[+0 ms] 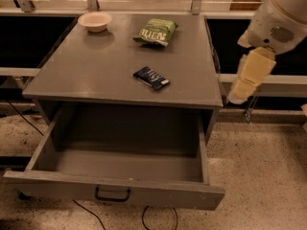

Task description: Place rxbar blueberry into top drawer

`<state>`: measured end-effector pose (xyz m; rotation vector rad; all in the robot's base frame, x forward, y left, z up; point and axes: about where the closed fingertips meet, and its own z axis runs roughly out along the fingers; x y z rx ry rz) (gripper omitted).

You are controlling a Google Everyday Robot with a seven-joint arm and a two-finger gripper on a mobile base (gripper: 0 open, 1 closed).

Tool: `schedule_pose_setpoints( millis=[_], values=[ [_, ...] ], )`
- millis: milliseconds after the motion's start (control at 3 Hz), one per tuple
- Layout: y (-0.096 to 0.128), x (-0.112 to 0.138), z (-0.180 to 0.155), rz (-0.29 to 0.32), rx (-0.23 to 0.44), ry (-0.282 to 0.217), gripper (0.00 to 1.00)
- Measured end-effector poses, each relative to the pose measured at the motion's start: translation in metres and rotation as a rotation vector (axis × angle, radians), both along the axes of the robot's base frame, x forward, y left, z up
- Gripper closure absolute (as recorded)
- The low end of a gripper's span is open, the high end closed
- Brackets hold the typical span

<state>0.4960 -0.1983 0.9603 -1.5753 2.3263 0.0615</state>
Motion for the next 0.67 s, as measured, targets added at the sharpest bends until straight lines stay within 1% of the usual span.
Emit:
schedule_pose_setpoints(
  millis=[333, 667],
  values=[
    [0.015, 0.035, -0.009, -0.032, 0.040, 0.060, 0.00],
    [0.025, 0.059, -0.015, -0.050, 0.059, 0.084, 0.00]
  ],
)
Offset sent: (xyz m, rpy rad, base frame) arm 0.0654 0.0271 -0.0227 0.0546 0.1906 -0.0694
